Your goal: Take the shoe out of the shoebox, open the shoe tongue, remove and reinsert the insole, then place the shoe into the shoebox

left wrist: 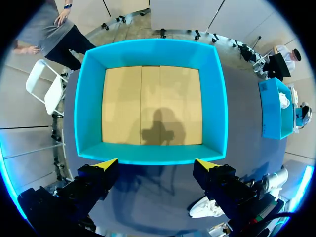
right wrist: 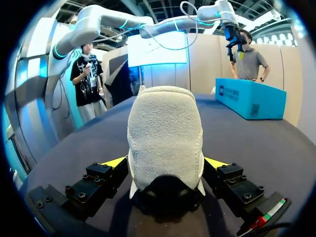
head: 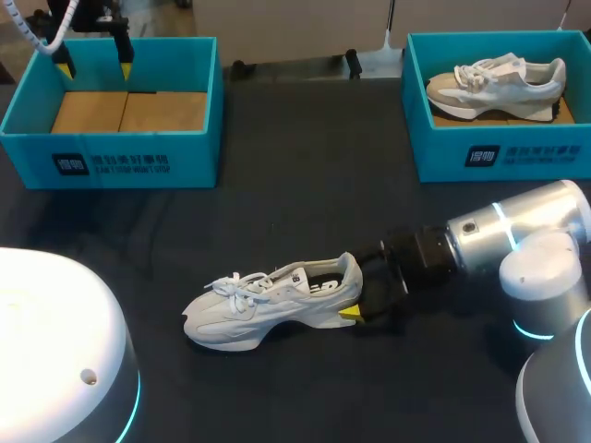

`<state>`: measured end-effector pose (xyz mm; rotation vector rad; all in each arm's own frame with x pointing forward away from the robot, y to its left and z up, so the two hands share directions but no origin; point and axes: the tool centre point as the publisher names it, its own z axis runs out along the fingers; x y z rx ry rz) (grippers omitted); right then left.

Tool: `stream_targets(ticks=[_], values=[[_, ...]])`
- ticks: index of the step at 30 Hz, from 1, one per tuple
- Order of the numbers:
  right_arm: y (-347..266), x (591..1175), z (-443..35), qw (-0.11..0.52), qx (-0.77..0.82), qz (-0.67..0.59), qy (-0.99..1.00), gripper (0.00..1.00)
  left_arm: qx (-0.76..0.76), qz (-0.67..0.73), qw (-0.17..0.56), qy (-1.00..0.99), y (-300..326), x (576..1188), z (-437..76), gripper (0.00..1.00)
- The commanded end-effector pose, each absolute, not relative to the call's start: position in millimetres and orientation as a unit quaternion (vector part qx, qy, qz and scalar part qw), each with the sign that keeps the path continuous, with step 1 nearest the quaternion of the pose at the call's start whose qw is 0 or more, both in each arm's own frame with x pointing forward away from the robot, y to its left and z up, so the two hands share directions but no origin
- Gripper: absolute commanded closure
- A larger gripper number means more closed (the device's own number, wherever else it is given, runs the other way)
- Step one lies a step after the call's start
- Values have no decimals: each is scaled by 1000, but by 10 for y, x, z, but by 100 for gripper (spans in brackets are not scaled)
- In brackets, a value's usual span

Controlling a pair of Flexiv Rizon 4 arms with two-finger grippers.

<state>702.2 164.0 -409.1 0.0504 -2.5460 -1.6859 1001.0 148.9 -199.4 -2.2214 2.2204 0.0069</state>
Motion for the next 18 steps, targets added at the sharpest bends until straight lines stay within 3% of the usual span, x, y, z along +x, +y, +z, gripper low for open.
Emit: stream_targets(ticks=[1, 18], values=[[1746, 7025, -4131, 44, 16, -549, -834, 0, -707, 1, 0, 707, 1492, 10005, -1999, 0], [1823, 7014, -4181, 43, 23, -552, -832, 0, -707, 1, 0, 707, 1492, 10005, -1999, 0]])
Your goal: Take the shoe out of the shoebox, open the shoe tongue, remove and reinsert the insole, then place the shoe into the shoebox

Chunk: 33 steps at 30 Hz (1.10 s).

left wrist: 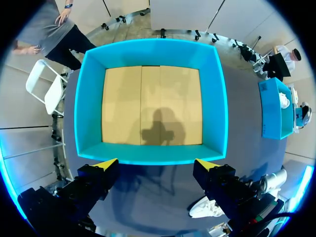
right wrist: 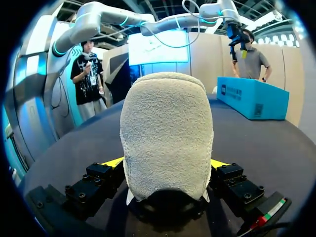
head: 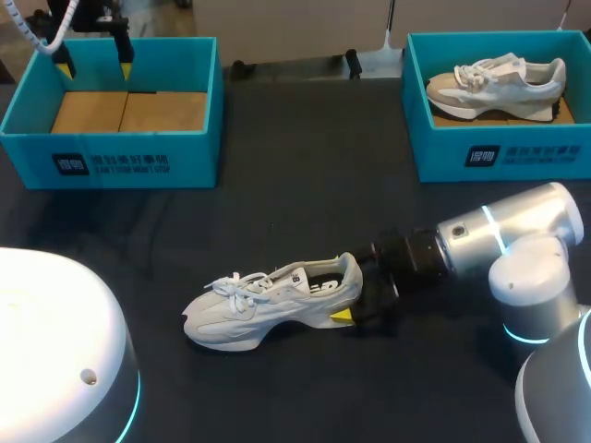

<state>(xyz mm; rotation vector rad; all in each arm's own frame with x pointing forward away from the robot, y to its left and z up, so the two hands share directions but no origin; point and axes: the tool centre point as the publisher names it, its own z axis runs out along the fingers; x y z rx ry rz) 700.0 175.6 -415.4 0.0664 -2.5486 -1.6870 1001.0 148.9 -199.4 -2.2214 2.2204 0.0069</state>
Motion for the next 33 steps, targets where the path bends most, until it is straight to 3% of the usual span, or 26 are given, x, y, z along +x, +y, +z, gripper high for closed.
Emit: stream_targets(ticks=[1, 11, 12, 13, 15, 16, 33], values=[[1834, 7016, -4178, 43, 23, -552, -833, 0, -707, 1, 0, 707, 1492, 10005, -1999, 0], [1876, 7054, -4210, 48, 22, -552, -832, 0, -707, 1, 0, 707, 1492, 10005, -1999, 0], [1876, 7056, -4215, 48, 21, -553, -831, 5, -707, 1, 0, 707, 1492, 10005, -1999, 0], [1876, 7056, -4215, 47, 19, -554, -831, 37, -707, 1, 0, 707, 1492, 10005, -1999, 0], [1874, 7059, -4211, 44, 18, -555, -830, 83, -707, 1, 0, 707, 1492, 10005, -1999, 0], [1870, 7060, -4207, 41, 16, -556, -830, 100, -707, 1, 0, 707, 1492, 10005, -1999, 0], [1529, 7116, -4105, -18, -24, -553, -833, 100, -707, 1, 0, 707, 1492, 10005, -1999, 0]])
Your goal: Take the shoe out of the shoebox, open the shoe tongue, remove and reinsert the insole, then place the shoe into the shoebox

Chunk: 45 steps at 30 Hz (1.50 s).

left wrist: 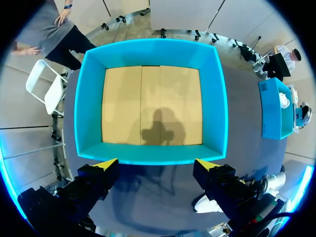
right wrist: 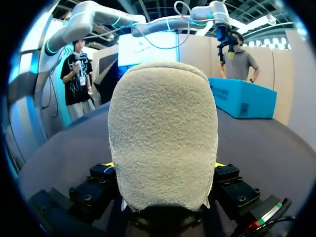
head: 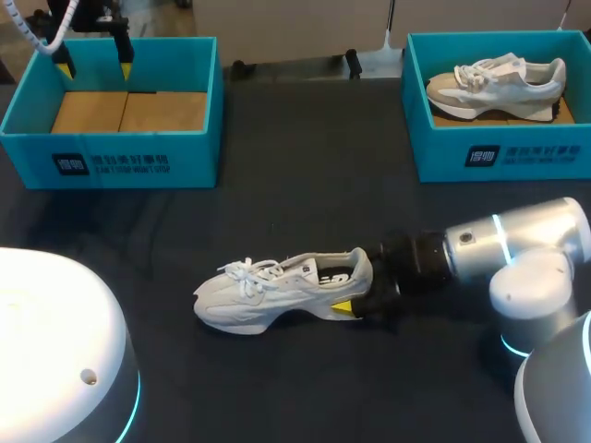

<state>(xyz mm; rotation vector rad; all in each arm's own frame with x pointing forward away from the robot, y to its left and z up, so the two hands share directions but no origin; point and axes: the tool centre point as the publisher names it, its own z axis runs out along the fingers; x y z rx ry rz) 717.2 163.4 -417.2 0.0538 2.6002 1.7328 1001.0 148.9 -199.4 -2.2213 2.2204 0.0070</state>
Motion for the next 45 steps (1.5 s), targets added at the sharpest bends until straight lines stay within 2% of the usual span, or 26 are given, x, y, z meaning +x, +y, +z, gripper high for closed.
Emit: stream_targets(ticks=[1, 33, 45], values=[[1509, 7124, -4100, 20, 26, 551, 834, 100, -707, 1, 0, 707, 1492, 10005, -1999, 0], [1454, 7167, -4116, 5, 27, 543, 839, 100, -707, 1, 0, 707, 1492, 10005, -1999, 0], [1454, 7167, -4116, 5, 27, 543, 839, 100, -722, -28, 8, 691, 896, 9426, -1847, 0]])
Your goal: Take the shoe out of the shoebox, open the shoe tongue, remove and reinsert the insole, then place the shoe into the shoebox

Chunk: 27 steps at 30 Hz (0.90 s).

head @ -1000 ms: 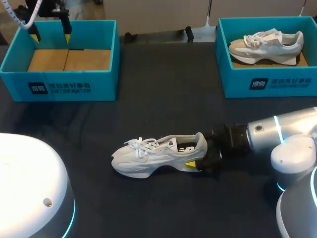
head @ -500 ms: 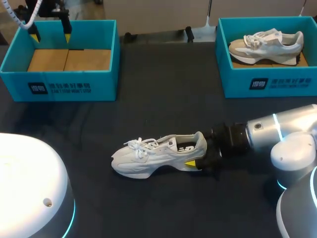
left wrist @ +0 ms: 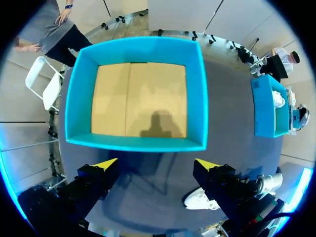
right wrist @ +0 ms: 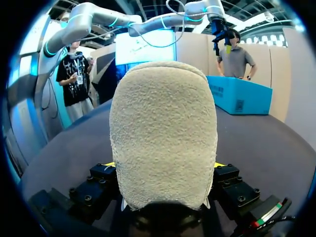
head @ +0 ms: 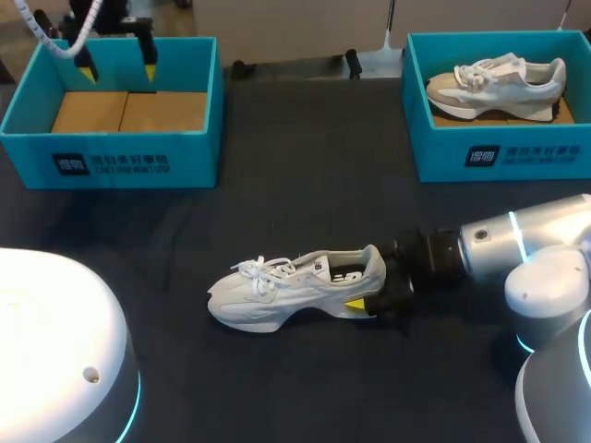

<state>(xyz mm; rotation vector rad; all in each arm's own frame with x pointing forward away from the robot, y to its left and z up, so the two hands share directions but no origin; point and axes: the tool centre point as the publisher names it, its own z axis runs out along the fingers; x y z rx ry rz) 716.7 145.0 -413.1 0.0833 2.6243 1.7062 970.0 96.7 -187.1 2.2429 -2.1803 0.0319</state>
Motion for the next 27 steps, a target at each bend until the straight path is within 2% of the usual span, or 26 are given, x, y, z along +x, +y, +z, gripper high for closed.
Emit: stream_targets(ticks=[1, 8, 27], values=[[1454, 7167, -4116, 5, 27, 543, 839, 100, 722, 31, -8, -691, 854, 9370, -1842, 0], [1454, 7167, -4116, 5, 27, 543, 839, 100, 713, 5, 14, -701, 519, 8979, -1927, 0], [1454, 7167, -4116, 5, 27, 543, 839, 100, 715, 10, 25, -699, 443, 8895, -1939, 0]])
